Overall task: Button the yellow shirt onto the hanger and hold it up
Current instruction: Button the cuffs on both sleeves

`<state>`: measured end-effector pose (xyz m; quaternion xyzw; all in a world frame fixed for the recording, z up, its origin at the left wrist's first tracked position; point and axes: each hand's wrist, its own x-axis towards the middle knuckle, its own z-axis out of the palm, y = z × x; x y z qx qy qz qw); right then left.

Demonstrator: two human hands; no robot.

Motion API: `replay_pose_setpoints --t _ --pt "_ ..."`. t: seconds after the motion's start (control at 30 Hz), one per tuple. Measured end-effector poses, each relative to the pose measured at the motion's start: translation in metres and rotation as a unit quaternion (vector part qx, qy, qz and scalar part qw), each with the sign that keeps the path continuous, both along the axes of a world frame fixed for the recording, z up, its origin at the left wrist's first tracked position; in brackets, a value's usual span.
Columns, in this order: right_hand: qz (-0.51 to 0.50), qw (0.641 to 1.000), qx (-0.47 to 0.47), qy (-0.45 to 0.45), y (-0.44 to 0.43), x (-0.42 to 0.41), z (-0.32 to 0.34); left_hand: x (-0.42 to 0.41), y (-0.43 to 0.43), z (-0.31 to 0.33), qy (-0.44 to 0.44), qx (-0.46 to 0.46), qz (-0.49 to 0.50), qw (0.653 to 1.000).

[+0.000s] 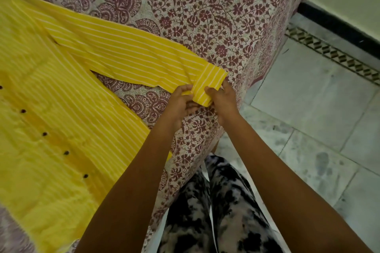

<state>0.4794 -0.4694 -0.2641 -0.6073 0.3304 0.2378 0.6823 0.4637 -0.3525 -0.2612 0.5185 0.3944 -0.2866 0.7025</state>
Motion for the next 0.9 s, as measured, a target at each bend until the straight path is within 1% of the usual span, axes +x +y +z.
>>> replay_pose_setpoints --t 0.07,0.1,0.13,0.17,0.2,0.23,0.27,0.3,0.33,0.37,0.43,0.5,0.53,0.6,0.63,0.67,0.7,0.77,0.83,0.9 --pt "0.070 0.989 -0.109 -0.076 0.005 0.001 0.005 -0.003 0.007 0.005 0.004 0.061 -0.069 0.996" --pt "0.119 0.968 -0.183 -0.122 0.008 0.000 0.007 -0.004 0.013 0.009 -0.003 0.093 -0.081 0.992" --pt "0.175 0.934 -0.252 -0.180 0.010 -0.001 0.008 -0.006 0.016 0.011 -0.018 0.126 -0.073 0.989" --pt "0.238 0.885 -0.313 -0.250 0.012 -0.003 0.009 -0.005 0.020 0.014 -0.035 0.154 -0.042 0.987" --pt "0.311 0.822 -0.361 -0.311 0.012 -0.005 0.008 -0.003 0.023 0.018 -0.043 0.167 0.011 0.985" --pt "0.381 0.756 -0.399 -0.353 0.014 -0.008 0.009 0.000 0.026 0.022 -0.039 0.157 0.066 0.985" --pt "0.434 0.699 -0.422 -0.381 0.016 -0.011 0.008 0.004 0.031 0.024 -0.032 0.133 0.106 0.985" --pt "0.468 0.659 -0.428 -0.404 0.017 -0.015 0.007 0.007 0.035 0.026 -0.021 0.108 0.118 0.987" --pt "0.487 0.636 -0.423 -0.423 0.018 -0.019 0.006 0.009 0.038 0.026 -0.011 0.096 0.101 0.990" --pt "0.495 0.634 -0.412 -0.429 0.019 -0.025 0.005 0.009 0.041 0.025 -0.007 0.099 0.070 0.993" --pt "0.503 0.647 -0.394 -0.416 0.018 -0.033 0.003 0.004 0.043 0.019 -0.022 0.123 -0.003 0.992" --pt "0.516 0.664 -0.374 -0.391 0.015 -0.041 -0.005 -0.003 0.043 0.008 -0.035 0.170 -0.060 0.983" --pt "0.513 0.688 -0.355 -0.372 0.013 -0.045 -0.009 -0.006 0.042 0.002 -0.038 0.201 -0.071 0.976" --pt "0.474 0.753 -0.317 -0.330 0.008 -0.052 -0.016 -0.011 0.043 -0.006 -0.034 0.244 -0.057 0.967" --pt "0.455 0.774 -0.311 -0.311 0.005 -0.056 -0.018 -0.013 0.044 -0.008 -0.031 0.253 -0.052 0.966" --pt "0.445 0.784 -0.316 -0.295 0.002 -0.060 -0.021 -0.017 0.045 -0.011 -0.027 0.259 -0.057 0.964" --pt "0.445 0.786 -0.324 -0.281 0.001 -0.065 -0.024 -0.021 0.046 -0.014 -0.024 0.268 -0.076 0.960" --pt "0.450 0.782 -0.341 -0.262 0.000 -0.073 -0.029 -0.031 0.048 -0.021 -0.054 0.309 -0.119 0.942" --pt "0.447 0.779 -0.358 -0.256 0.003 -0.078 -0.032 -0.038 0.048 -0.022 -0.097 0.374 -0.143 0.911" --pt "0.443 0.772 -0.382 -0.249 0.008 -0.080 -0.034 -0.042 0.043 -0.015 -0.125 0.456 -0.148 0.869"
